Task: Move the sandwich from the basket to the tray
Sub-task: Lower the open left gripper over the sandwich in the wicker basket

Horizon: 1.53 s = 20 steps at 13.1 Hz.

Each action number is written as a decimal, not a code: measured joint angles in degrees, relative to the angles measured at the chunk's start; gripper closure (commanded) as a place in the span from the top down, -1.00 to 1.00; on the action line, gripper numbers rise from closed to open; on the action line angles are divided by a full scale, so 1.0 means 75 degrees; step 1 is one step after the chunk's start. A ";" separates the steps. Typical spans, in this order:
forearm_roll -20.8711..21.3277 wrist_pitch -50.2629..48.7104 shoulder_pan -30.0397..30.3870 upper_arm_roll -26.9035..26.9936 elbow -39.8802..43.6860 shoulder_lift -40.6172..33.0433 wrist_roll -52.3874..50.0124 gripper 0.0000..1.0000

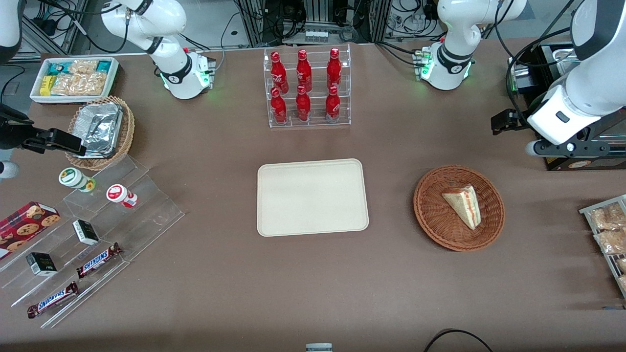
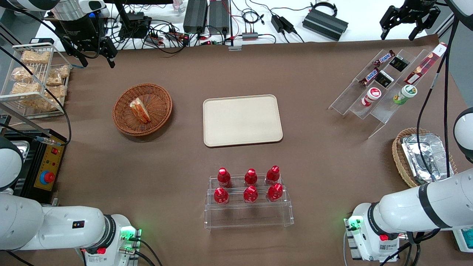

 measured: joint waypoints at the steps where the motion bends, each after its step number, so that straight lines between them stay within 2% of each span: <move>1: 0.0000 0.0022 0.0004 0.0001 0.0002 0.0000 0.0016 1.00; 4: 0.0001 0.0193 0.0005 0.0001 -0.0054 0.0005 0.0035 1.00; 8: 0.0002 0.1040 0.0011 0.0006 -0.0718 0.0041 0.0039 1.00; 16: 0.0004 0.4461 0.0024 0.0051 -0.3203 0.0301 0.0039 1.00; 20: 0.0004 0.5483 0.0042 0.0201 -0.3694 0.0712 0.0039 1.00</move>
